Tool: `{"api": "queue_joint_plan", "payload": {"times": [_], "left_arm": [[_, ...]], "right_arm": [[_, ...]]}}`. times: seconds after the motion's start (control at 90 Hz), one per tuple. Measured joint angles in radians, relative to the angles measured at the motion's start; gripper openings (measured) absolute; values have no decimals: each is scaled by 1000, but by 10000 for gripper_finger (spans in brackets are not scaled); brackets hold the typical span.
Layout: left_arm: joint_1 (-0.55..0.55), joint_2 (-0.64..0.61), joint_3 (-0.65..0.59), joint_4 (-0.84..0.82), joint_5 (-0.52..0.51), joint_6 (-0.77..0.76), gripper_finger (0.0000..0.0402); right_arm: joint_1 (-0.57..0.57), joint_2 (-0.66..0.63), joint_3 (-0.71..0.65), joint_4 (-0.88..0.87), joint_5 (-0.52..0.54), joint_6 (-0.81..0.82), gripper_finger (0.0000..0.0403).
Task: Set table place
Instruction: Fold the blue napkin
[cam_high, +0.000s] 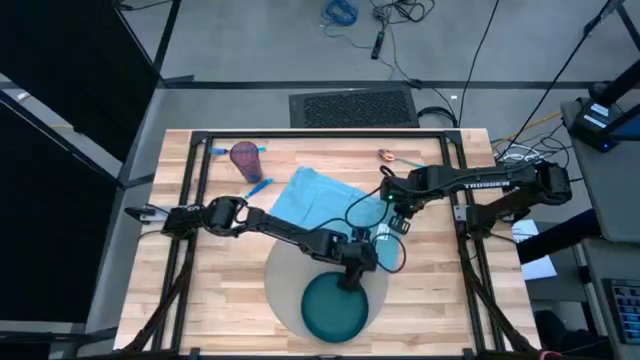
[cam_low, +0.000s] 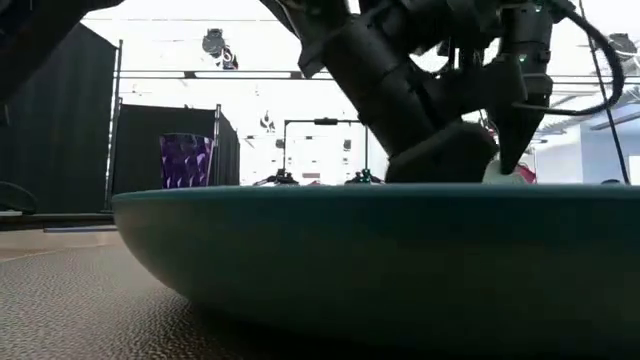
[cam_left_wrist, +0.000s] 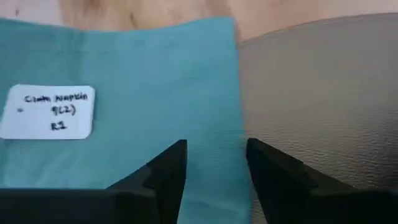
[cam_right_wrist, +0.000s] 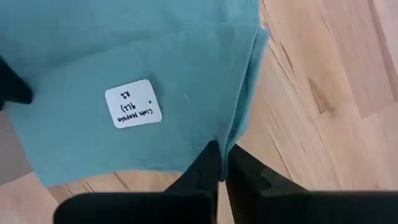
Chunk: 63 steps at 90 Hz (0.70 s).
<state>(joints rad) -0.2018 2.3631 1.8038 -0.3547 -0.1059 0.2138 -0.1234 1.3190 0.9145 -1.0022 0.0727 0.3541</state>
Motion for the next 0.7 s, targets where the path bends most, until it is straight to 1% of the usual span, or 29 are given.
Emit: {"api": "queue_joint_plan", "payload": {"times": [0.133, 0.222, 0.311, 0.433, 0.478, 0.7], "left_arm": [[3, 1, 0, -18, 12, -3, 154], [-5, 1, 0, -16, 0, 1, 138], [-12, 1, 0, -16, -32, 6, 101], [-10, 1, 0, -30, -33, 5, 28], [-10, 1, 0, -29, -35, 4, 12], [-10, 0, -1, -18, -65, 7, 0]], "right_arm": [[0, 0, 0, -7, 0, 0, 0], [-1, 0, 0, -12, 0, 0, 0], [-2, 0, 0, -12, 0, 0, 0], [-2, 0, 0, -14, 0, 0, 0], [-2, 0, 0, -14, 1, 0, 0], [-2, 0, 0, -14, 0, 0, 0]]}}
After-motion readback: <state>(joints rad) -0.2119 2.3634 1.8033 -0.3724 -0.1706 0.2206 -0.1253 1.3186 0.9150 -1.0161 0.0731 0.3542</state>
